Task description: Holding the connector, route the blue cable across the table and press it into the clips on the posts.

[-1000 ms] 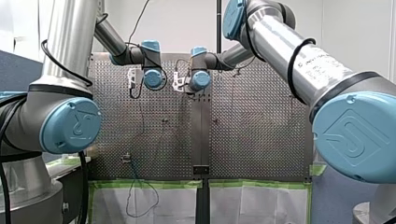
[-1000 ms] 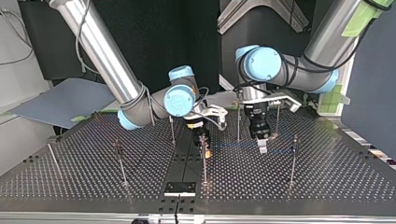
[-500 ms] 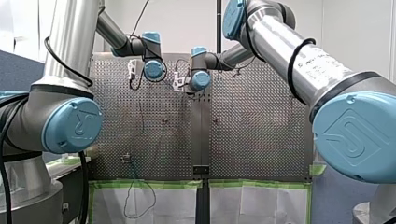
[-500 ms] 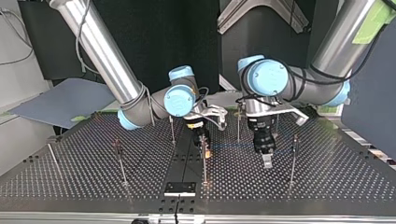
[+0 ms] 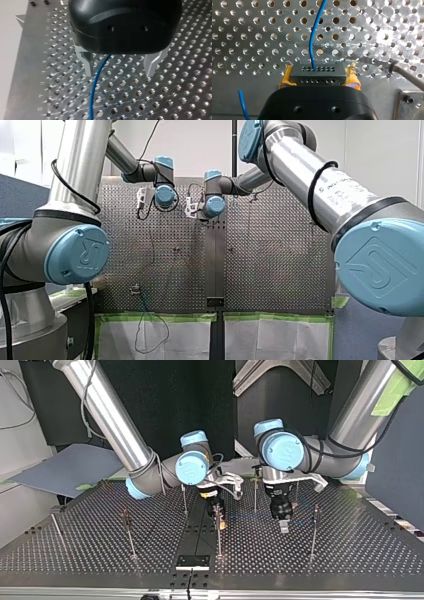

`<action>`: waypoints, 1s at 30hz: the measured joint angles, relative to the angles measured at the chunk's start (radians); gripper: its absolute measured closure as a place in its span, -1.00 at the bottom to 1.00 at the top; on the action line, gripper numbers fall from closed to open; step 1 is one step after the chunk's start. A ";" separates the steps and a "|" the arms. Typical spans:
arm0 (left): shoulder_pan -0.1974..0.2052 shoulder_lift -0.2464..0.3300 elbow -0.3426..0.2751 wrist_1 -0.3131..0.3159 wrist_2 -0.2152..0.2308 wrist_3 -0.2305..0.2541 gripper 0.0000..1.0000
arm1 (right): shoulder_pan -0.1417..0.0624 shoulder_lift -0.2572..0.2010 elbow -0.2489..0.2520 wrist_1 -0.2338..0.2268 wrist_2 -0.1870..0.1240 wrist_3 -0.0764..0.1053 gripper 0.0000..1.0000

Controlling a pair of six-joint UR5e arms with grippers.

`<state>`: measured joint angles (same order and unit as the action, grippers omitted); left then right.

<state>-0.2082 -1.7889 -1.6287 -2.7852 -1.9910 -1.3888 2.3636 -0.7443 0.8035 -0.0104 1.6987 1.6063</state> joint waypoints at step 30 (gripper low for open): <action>-0.025 0.012 0.004 -0.042 -0.033 -0.037 1.00 | 0.000 0.000 0.001 0.004 -0.001 0.000 1.00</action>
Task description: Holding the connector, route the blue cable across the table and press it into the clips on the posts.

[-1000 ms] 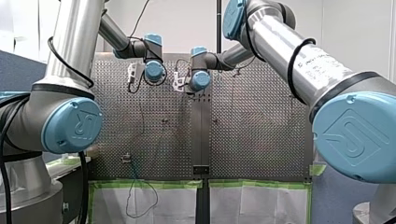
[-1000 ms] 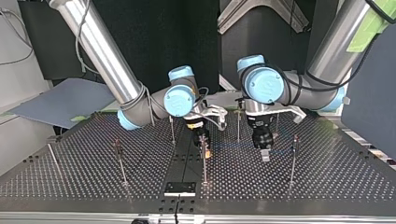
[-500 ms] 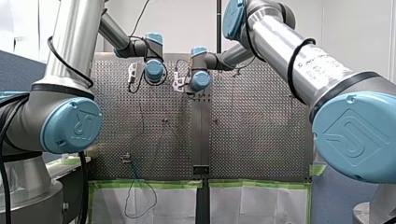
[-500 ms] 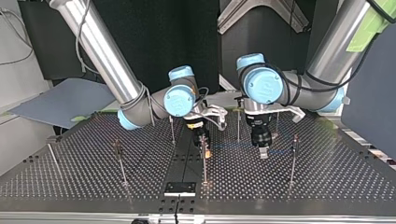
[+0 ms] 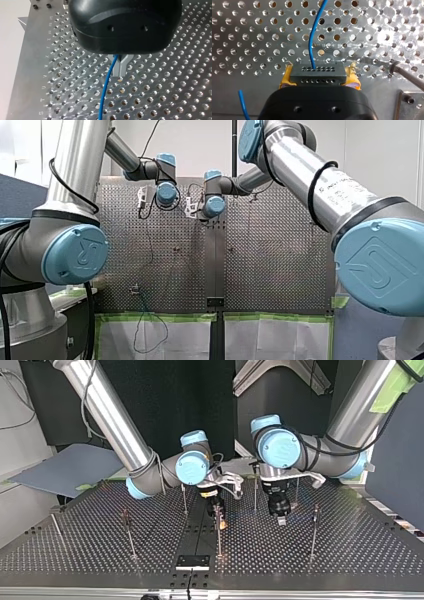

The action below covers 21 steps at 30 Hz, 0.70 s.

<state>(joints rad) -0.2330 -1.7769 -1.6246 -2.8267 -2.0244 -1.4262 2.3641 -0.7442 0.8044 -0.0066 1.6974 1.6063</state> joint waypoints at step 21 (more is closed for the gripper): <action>0.010 -0.001 -0.161 0.128 0.014 -0.086 1.00 | 0.012 -0.003 0.126 0.003 0.003 -0.020 1.00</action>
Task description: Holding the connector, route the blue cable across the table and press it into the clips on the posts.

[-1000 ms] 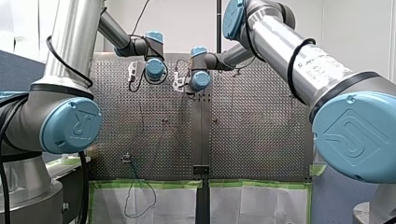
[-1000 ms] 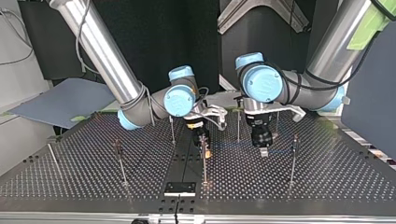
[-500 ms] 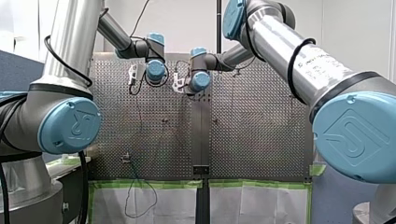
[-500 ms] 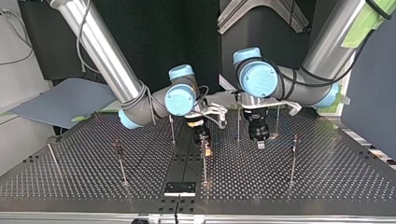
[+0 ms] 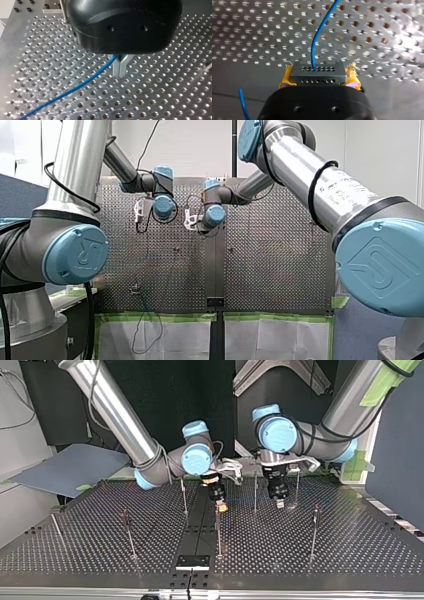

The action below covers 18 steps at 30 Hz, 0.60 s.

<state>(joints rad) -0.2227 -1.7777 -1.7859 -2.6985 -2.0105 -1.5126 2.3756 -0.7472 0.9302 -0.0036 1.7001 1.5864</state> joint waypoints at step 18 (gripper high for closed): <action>0.036 -0.078 -0.152 0.152 0.042 -0.096 1.00 | 0.010 -0.060 0.145 -0.004 -0.011 -0.029 1.00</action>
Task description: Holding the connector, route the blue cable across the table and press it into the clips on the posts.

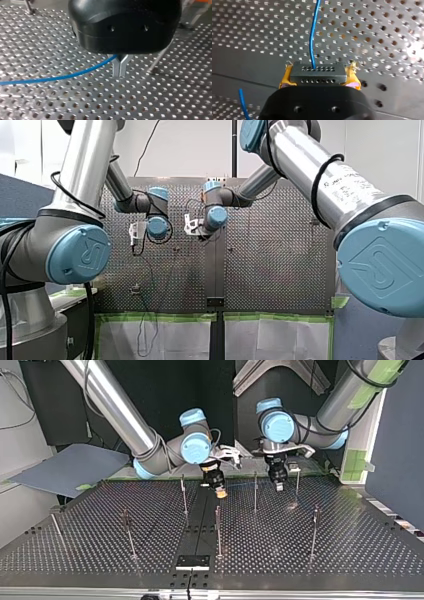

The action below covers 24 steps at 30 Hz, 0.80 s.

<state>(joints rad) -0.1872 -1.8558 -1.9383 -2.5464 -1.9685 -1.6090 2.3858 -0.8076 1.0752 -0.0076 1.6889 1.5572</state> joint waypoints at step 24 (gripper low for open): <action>0.003 -0.042 -0.211 0.211 0.083 -0.010 1.00 | 0.018 -0.002 0.067 -0.008 -0.028 -0.002 1.00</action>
<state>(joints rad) -0.1839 -1.8976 -2.1495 -2.3355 -1.8851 -1.6191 2.4034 -0.8092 1.1419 -0.0156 1.6607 1.5557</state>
